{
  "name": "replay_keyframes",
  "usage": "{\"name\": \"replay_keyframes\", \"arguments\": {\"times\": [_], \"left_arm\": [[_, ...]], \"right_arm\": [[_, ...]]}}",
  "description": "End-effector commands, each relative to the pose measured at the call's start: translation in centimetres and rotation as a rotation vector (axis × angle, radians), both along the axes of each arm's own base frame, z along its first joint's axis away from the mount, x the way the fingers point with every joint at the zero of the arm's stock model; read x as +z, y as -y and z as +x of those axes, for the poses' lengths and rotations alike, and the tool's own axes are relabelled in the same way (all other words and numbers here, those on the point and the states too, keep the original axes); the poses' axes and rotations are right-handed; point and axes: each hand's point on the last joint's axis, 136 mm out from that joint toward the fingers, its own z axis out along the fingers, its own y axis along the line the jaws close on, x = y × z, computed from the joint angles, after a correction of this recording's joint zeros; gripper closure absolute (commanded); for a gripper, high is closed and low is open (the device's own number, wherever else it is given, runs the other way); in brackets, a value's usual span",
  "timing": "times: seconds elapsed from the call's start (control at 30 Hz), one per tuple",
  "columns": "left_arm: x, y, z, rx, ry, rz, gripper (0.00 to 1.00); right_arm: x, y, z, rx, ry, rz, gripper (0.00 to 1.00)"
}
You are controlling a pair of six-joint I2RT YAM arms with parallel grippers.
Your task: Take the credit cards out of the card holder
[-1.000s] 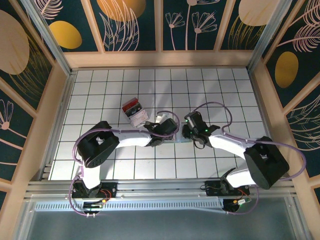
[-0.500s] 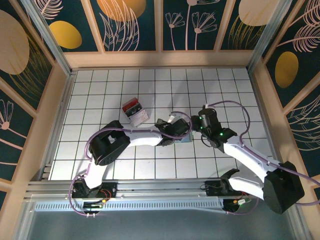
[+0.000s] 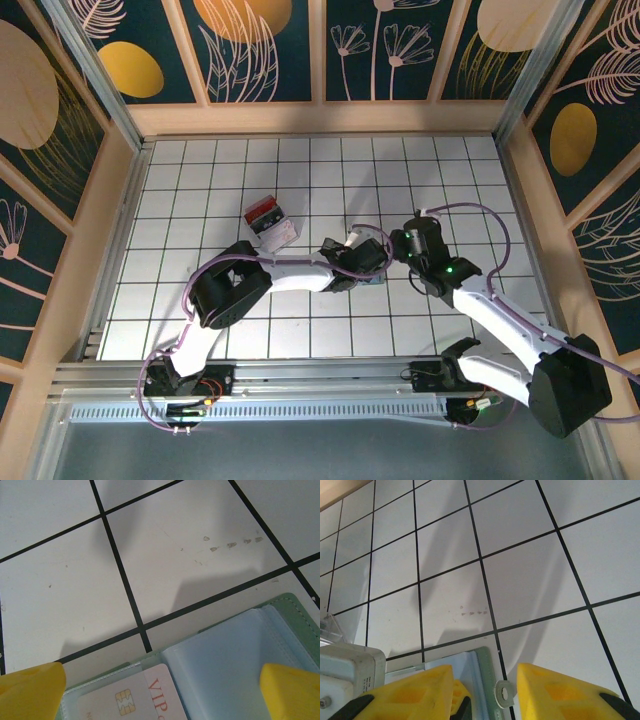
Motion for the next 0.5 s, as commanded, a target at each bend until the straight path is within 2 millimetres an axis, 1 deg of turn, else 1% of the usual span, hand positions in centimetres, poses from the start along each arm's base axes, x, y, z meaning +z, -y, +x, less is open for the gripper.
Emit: {"name": "replay_keyframes", "arguments": {"times": [0.0, 0.13, 0.23, 0.37, 0.47], "left_arm": [[3.1, -0.4, 0.0, 0.028, 0.029, -0.059, 0.01], [6.2, -1.0, 0.3, 0.056, 0.082, -0.113, 0.01], [7.4, -2.1, 0.4, 0.088, 0.1, -0.13, 0.01], [7.1, -4.8, 0.9, 0.158, 0.069, -0.149, 0.01], [5.7, -7.6, 1.1, 0.225, 0.02, -0.147, 0.01]], "right_arm": [[1.6, 0.7, 0.6, -0.049, 0.025, 0.012, 0.62], [2.4, 0.4, 0.8, -0.04, 0.032, 0.028, 0.62], [2.9, 0.2, 0.8, -0.032, 0.035, 0.037, 0.63], [2.7, -0.7, 0.8, -0.001, 0.018, 0.063, 0.63], [2.1, -2.0, 0.7, 0.05, -0.015, 0.101, 0.65]]}}
